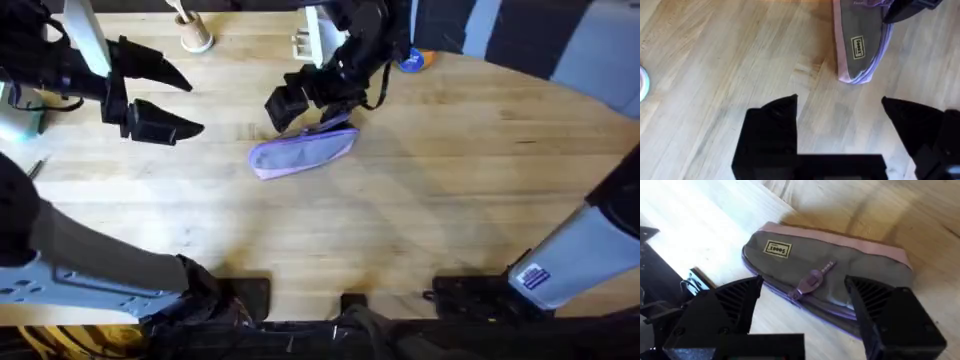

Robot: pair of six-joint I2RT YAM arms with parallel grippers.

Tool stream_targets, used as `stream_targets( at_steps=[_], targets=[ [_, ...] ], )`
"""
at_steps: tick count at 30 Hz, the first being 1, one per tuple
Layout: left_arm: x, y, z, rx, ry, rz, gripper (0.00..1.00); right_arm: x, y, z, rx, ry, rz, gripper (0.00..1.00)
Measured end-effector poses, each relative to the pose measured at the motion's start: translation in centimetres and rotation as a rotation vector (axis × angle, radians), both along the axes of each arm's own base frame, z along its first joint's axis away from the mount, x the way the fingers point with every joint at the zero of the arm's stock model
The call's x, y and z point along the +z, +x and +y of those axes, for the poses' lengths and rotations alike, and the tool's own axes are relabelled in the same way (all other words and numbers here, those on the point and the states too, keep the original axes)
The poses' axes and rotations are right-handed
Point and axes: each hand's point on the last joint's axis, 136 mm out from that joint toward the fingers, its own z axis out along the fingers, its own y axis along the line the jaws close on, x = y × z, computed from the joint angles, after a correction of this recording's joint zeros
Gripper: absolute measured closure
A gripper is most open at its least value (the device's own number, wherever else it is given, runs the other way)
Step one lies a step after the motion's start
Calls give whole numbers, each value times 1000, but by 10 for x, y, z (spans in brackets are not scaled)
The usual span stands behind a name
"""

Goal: Unzip the bag, pick up the pens from the table one at a time and place them inside, then zip the bag closed.

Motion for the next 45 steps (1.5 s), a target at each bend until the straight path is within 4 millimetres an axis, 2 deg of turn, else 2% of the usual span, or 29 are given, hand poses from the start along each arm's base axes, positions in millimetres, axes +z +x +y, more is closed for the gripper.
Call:
stream_targets(
  at_steps=[4, 11, 22, 24, 31, 37, 45],
  targets=[
    [-1, 4, 3, -47, 32, -72, 7, -2, -10, -3, 5, -8, 46, 4],
    [-2, 6, 4, -63, 44, -98, 7, -1, -14, 2, 18, 5, 57, 4],
    [-2, 6, 4, -66, 45, -101, 7, 0, -33, 19, 72, 13, 65, 4],
    [-2, 6, 4, -66, 45, -101, 7, 1, -36, 23, 82, 16, 64, 29],
    [-2, 6, 4, -66, 45, -101, 7, 1, -35, 27, 81, 24, 57, 357],
    [-2, 6, 4, -66, 45, -101, 7, -12, -35, 27, 68, 6, 90, 554],
    [-2, 6, 4, -66, 45, -101, 7, -10, -39, 31, 72, 22, 106, 914]
  ],
)
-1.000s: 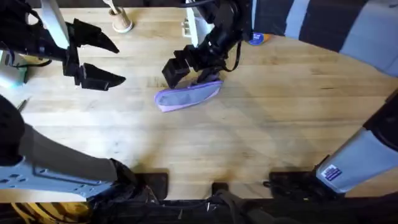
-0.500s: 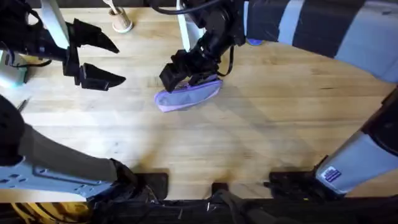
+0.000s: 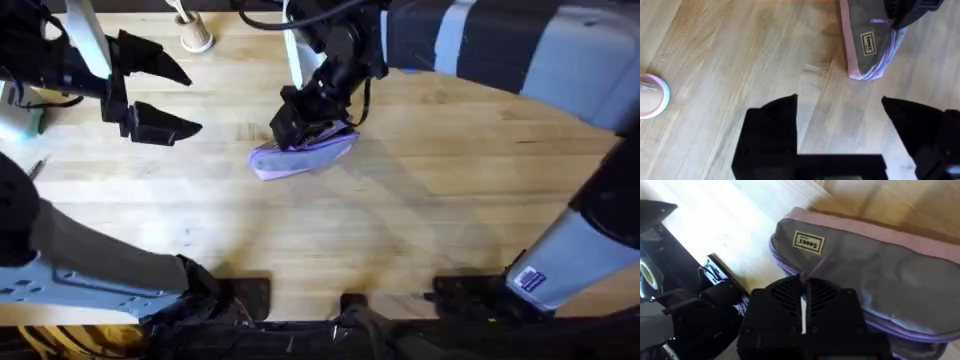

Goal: Unzip the bag, pick up the pens from the table one at a time and place them inside, then zip the bag closed.

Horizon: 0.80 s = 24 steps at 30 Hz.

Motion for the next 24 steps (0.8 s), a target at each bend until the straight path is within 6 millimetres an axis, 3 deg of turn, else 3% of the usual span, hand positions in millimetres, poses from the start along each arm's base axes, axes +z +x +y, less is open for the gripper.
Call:
stream_targets(
  at_steps=[3, 15, 20, 24],
  targets=[
    [0, 0, 0, 0, 0, 0, 7, 0, 0, 0, 0, 0, 1, 966],
    [1, -2, -1, 0, -8, 8, 7, 1, 4, -3, 24, 10, -18, 968],
    [2, -8, -11, -16, -32, 47, 8, 4, 22, -19, -27, 20, -16, 970],
    [-9, -14, -31, -71, -49, 77, 6, 15, 46, -38, -95, 31, -43, 970]
  ],
)
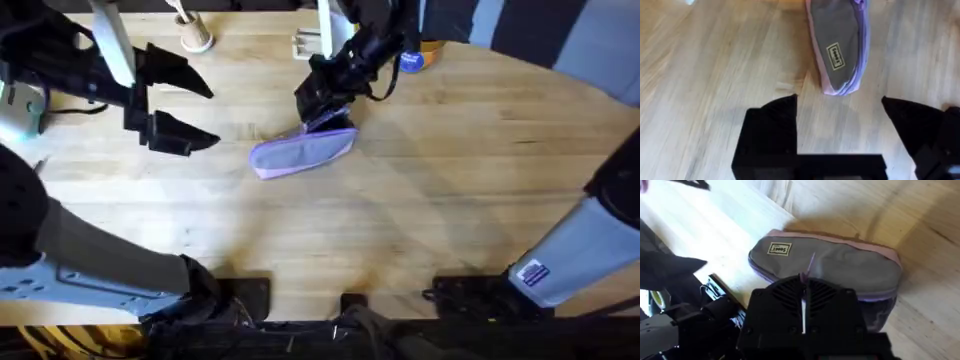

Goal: Unzip the bag, pick up the pens from the table one at a time and place them inside, then zip the bag closed.

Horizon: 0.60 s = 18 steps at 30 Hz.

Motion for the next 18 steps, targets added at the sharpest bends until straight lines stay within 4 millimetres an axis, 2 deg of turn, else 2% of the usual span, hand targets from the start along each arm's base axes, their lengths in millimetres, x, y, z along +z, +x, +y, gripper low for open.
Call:
stream_targets(
  at_steps=[3, 8, 14, 18],
  targets=[
    [-18, -7, -21, -57, -21, 19, 6, 14, 10, -5, -22, 18, -32, 970],
    [-41, -14, -59, -146, -71, 0, 6, 25, 9, -1, -13, 33, -55, 970],
    [-48, -21, -89, -206, -131, -13, 4, 25, 10, -2, -14, 32, -54, 970],
    [-53, -16, -98, -221, -120, -30, 10, 24, 11, -3, -19, 31, -54, 970]
  ],
)
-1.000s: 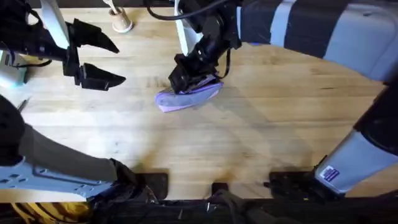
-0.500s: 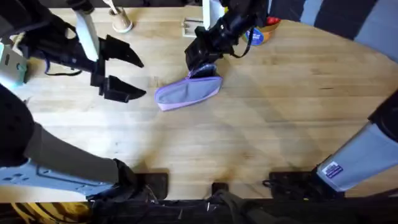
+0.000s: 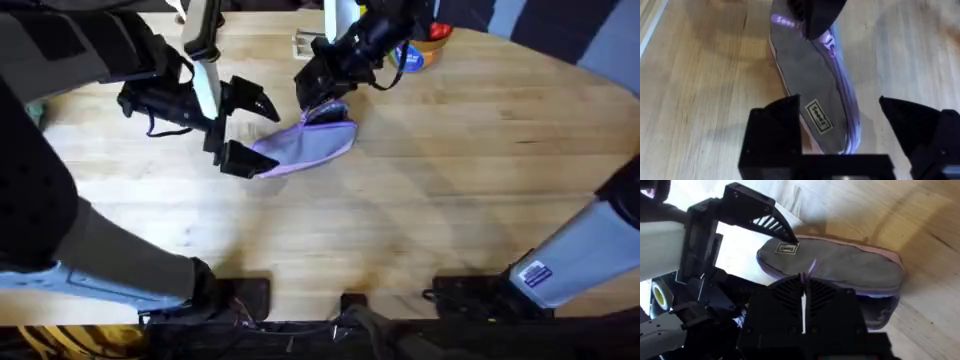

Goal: Unzip the bag, pick up the pens from the table one at a time and place them inside, then zip the bag closed.

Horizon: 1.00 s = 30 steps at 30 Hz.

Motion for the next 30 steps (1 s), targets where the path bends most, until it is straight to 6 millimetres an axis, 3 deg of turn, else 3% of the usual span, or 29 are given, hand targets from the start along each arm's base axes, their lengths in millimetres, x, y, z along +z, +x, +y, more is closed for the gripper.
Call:
stream_targets(
  at_steps=[2, 3, 5, 7, 9, 16, 24, 30],
  targets=[
    [-3, 3, -4, 2, 9, 2, 104, 0, 0, 0, -1, 0, 0, 970],
    [-4, 3, -5, 6, 13, 11, 205, 0, 0, 0, -1, 0, 0, 970],
    [-5, 4, -7, 8, 18, 16, 443, 0, 0, 0, -1, 0, 0, 970],
    [-6, 4, -7, 14, 20, 22, 755, 0, 1, -1, -2, 0, 0, 970],
    [-6, 5, -6, 18, 24, 25, 933, 0, 2, -2, -6, 0, 0, 970],
    [-7, 5, -6, 26, 26, 35, 954, -7, 6, -30, -49, -48, 41, 968],
    [-6, 6, -7, 29, 19, 34, 956, -12, 38, -103, -204, -84, 78, 967],
    [-3, 7, -13, 15, 1, 17, 956, -16, 48, -126, -259, -83, 87, 967]
  ],
)
